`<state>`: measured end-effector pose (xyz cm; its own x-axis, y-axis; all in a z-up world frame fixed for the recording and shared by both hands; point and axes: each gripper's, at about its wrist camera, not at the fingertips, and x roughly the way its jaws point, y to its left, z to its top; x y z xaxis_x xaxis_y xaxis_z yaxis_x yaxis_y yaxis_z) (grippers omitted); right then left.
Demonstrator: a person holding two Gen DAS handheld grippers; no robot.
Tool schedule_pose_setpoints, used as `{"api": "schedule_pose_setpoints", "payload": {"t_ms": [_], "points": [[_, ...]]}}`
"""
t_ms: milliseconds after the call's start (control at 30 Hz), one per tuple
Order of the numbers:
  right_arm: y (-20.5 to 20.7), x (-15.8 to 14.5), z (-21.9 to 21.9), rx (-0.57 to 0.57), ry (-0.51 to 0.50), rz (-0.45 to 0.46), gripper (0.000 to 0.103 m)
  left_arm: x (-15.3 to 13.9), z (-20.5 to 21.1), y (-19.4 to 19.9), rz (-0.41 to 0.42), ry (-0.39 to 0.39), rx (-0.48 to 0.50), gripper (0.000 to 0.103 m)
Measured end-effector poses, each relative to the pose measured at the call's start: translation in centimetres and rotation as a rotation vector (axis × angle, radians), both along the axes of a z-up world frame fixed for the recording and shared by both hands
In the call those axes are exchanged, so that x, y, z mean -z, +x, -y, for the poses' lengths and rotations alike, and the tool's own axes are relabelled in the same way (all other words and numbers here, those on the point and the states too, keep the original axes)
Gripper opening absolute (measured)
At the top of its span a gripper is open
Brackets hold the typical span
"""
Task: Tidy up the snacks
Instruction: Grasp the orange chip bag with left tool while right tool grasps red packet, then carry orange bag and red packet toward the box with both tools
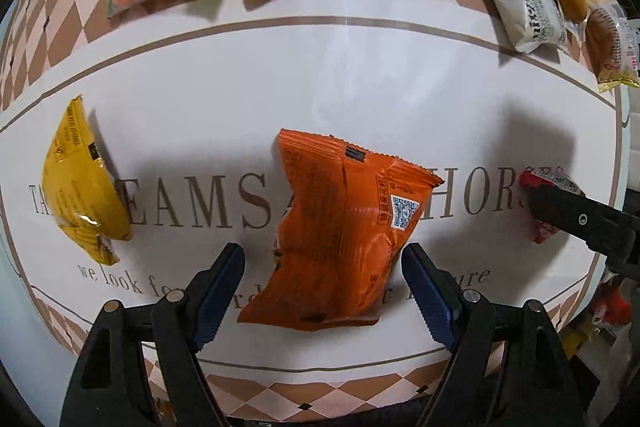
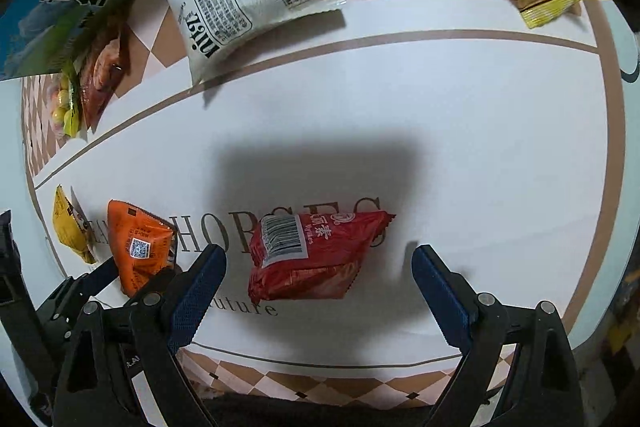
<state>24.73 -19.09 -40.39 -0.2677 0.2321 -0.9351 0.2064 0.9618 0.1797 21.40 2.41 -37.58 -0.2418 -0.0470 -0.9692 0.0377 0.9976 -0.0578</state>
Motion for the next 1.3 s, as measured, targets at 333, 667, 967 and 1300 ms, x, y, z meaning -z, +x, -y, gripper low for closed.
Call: {"api": "schedule_pose_setpoints", "payload": {"t_ms": [333, 667, 967, 1300], "points": [[0.1, 0.3, -2.0, -0.035, -0.041, 0.015, 0.066, -0.2, 1.2, 0.2, 0.045, 0.011, 0.021, 0.057], [0.5, 0.0, -2.5, -0.041, -0.045, 0.027, 0.053, -0.8, 0.0, 0.5, 0.056, 0.006, 0.001, 0.049], [0.3, -0.2, -2.5, -0.042, -0.010, 0.011, 0.058, -1.6, 0.3, 1.9, 0.035, 0.015, 0.037, 0.055], [-0.8, 0.0, -4.0, -0.103, -0.054, 0.035, 0.051, -1.2, 0.9, 2.1, 0.050, 0.024, 0.024, 0.046]]}}
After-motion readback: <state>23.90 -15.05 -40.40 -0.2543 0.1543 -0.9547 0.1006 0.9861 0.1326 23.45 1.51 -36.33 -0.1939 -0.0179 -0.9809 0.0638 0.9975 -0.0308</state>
